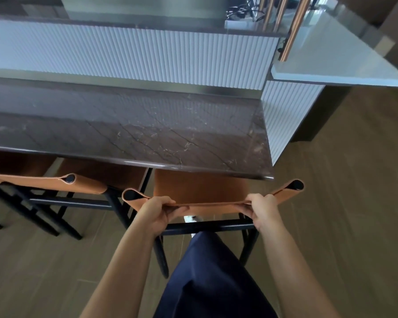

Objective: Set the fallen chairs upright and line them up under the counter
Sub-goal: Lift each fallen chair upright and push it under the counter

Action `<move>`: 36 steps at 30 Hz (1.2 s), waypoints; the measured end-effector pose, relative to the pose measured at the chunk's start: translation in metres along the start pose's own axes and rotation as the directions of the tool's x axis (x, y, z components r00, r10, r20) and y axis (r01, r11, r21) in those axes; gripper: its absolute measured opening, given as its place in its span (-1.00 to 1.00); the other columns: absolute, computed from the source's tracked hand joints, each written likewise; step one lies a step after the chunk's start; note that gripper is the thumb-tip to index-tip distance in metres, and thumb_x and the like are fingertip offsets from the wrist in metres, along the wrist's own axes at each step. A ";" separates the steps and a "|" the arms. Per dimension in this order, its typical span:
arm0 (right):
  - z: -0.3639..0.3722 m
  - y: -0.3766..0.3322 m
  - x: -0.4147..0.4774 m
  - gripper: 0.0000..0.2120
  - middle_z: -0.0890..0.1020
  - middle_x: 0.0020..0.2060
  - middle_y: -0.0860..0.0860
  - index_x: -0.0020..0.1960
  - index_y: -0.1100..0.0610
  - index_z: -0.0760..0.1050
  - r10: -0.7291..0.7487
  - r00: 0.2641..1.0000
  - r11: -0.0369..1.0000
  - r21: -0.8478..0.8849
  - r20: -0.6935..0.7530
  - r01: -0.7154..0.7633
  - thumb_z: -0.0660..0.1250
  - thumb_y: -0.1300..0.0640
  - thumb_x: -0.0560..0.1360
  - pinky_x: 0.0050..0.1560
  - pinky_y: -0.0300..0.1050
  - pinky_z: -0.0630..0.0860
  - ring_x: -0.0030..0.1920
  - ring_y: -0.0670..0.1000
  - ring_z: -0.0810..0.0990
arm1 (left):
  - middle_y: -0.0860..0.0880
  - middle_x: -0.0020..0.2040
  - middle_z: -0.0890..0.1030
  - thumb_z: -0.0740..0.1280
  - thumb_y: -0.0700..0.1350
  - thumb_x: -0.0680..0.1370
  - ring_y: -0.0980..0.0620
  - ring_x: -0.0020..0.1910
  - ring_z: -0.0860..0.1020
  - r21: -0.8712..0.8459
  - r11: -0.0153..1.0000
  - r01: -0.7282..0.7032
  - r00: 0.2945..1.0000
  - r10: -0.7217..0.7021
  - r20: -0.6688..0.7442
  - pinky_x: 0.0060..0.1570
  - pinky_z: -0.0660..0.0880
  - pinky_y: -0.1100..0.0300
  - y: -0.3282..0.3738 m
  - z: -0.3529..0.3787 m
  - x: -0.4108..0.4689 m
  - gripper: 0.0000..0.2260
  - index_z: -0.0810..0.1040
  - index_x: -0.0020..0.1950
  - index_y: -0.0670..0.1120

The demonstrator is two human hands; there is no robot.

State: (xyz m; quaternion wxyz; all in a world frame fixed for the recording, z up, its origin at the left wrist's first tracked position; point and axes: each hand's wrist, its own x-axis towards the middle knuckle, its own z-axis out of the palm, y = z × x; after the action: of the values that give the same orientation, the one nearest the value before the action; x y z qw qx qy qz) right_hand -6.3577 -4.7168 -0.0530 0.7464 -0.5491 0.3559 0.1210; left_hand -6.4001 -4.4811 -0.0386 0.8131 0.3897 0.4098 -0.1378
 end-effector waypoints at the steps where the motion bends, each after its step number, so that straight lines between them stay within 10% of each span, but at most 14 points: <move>1: 0.005 0.005 0.001 -0.59 0.58 0.06 0.30 0.32 0.30 0.24 0.028 1.000 1.000 0.004 -0.002 -0.028 0.22 0.47 0.51 -0.32 -0.07 0.66 -0.24 0.21 0.72 | -0.47 0.22 0.48 0.11 -0.45 0.56 -0.37 -0.03 0.58 0.008 1.000 0.003 1.000 -0.003 -0.003 -0.40 0.63 0.04 0.004 -0.004 0.006 -0.63 0.28 0.37 -0.48; 9: 0.045 0.037 0.017 -0.81 0.46 -0.18 0.17 -0.15 0.27 0.30 0.095 0.994 0.988 0.127 -0.052 -0.088 0.22 0.49 0.52 -0.51 -0.21 0.57 -0.09 0.24 0.65 | -0.32 -0.11 0.56 0.11 -0.46 0.55 -0.35 -0.27 0.64 0.056 0.998 0.002 1.000 -0.001 -0.031 -0.32 0.62 -0.08 0.041 -0.028 0.065 -0.86 0.38 -0.04 -0.27; 16: 0.104 0.053 0.039 -0.61 0.46 -0.08 0.19 0.32 0.37 0.32 0.133 0.991 0.971 0.199 0.020 -0.135 0.23 0.52 0.51 -0.49 -0.15 0.59 -0.09 0.22 0.60 | -0.38 -0.03 0.55 0.05 -0.46 0.53 -0.42 0.05 0.55 -0.004 1.000 -0.010 0.997 0.010 -0.082 -0.47 0.60 -0.06 0.075 -0.062 0.116 -0.80 0.38 0.07 -0.30; 19: 0.116 0.056 0.050 -0.61 0.44 -0.08 0.18 0.33 0.36 0.31 0.165 0.986 0.966 0.201 0.005 -0.163 0.24 0.49 0.52 -0.49 -0.15 0.60 0.02 0.31 0.61 | -0.35 -0.14 0.56 0.05 -0.47 0.52 -0.38 -0.28 0.63 -0.055 0.998 0.002 0.994 -0.008 -0.112 -0.52 0.58 -0.05 0.082 -0.068 0.133 -0.82 0.40 -0.10 -0.31; 25: 0.127 0.054 0.062 -0.70 0.50 -0.06 0.25 0.24 0.36 0.38 0.152 0.982 0.977 0.164 -0.110 -0.133 0.26 0.47 0.52 -0.32 -0.04 0.64 -0.20 0.16 0.60 | -0.33 -0.10 0.55 0.08 -0.44 0.54 -0.33 -0.12 0.55 -0.050 0.998 0.041 0.990 -0.048 -0.131 -0.21 0.65 0.00 0.084 -0.065 0.147 -0.85 0.43 -0.02 -0.38; 36: 0.132 0.062 0.065 -0.61 0.50 -0.06 0.13 0.32 0.25 0.35 0.149 0.960 0.985 0.116 -0.236 -0.124 0.32 0.38 0.53 -0.47 -0.20 0.60 -0.08 0.19 0.66 | -0.30 -0.09 0.53 0.10 -0.47 0.51 -0.26 -0.12 0.54 -0.077 0.995 0.069 0.980 -0.082 -0.180 -0.57 0.56 0.05 0.084 -0.064 0.149 -0.84 0.43 -0.02 -0.33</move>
State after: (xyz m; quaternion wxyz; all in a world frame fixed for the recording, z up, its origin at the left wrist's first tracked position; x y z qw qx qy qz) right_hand -6.2946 -4.5881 -0.1227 0.7135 -0.4959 0.4876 0.0859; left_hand -6.2969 -4.3634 -0.1332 0.7793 0.3561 0.5020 -0.1178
